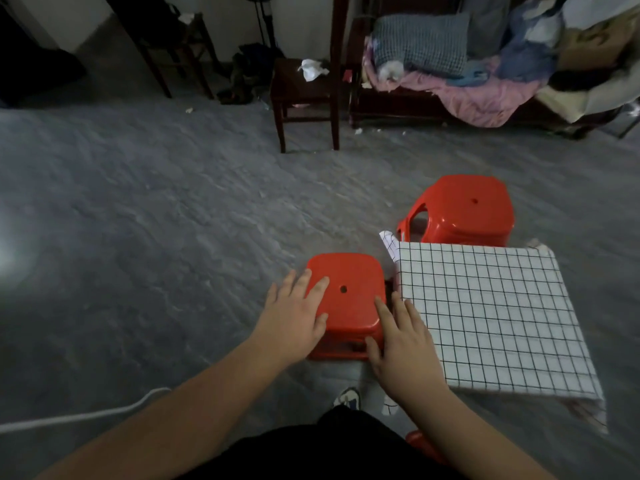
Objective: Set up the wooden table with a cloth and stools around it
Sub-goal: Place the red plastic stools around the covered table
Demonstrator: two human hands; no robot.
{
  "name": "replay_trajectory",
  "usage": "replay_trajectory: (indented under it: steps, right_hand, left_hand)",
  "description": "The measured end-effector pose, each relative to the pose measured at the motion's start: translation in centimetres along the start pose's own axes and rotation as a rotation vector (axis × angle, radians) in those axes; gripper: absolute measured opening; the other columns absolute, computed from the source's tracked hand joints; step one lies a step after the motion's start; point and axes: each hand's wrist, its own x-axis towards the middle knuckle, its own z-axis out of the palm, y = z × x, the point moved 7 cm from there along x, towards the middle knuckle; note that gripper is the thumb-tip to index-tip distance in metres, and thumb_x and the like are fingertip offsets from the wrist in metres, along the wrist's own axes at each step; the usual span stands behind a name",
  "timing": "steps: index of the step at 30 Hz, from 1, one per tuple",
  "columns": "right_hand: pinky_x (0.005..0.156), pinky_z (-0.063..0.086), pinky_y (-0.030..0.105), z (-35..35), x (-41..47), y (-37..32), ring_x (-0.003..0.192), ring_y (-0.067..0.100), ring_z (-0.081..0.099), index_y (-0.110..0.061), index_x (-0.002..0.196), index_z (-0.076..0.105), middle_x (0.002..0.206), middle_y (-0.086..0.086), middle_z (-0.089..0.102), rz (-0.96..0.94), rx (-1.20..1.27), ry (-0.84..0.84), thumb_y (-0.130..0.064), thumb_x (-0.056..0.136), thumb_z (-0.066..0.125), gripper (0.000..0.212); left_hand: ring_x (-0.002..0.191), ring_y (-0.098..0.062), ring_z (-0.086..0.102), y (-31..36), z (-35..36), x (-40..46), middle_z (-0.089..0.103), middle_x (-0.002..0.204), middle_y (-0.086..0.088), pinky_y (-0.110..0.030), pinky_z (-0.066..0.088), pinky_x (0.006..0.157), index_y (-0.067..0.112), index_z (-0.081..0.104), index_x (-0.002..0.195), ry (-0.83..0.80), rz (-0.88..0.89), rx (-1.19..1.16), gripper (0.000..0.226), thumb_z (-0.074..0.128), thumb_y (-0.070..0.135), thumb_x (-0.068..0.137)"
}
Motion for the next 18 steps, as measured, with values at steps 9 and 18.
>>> replay_trajectory:
  steps: [9, 18]
  right_hand:
    - [0.117, 0.029, 0.05, 0.4, 10.8, 1.4, 0.15, 0.031, 0.019, -0.026, 0.156, 0.026, 0.164, 0.007, 0.023, 0.196, -0.014, -0.009, -0.053, 0.086, 0.029, 0.075]
    - [0.12, 0.022, 0.05, 4.2, 17.6, -1.5, 0.153, 0.028, 0.009, -0.026, 0.155, 0.023, 0.165, 0.009, 0.016, 0.819, 0.105, 0.051, -0.045, 0.091, 0.034, 0.068]
  left_hand:
    - [0.15, -0.033, 0.012, -1.8, -0.8, 16.5, 0.018, 0.163, -0.009, -0.05, 0.019, 0.118, 0.027, 0.016, 0.155, -0.086, 0.243, 0.082, 0.066, 0.036, 0.049, 0.096]
    - [0.151, -0.03, 0.005, -3.1, 0.8, 31.7, 0.008, 0.165, -0.007, -0.049, 0.015, 0.121, 0.029, 0.008, 0.157, -0.323, 0.712, 0.196, 0.069, 0.039, 0.046, 0.098]
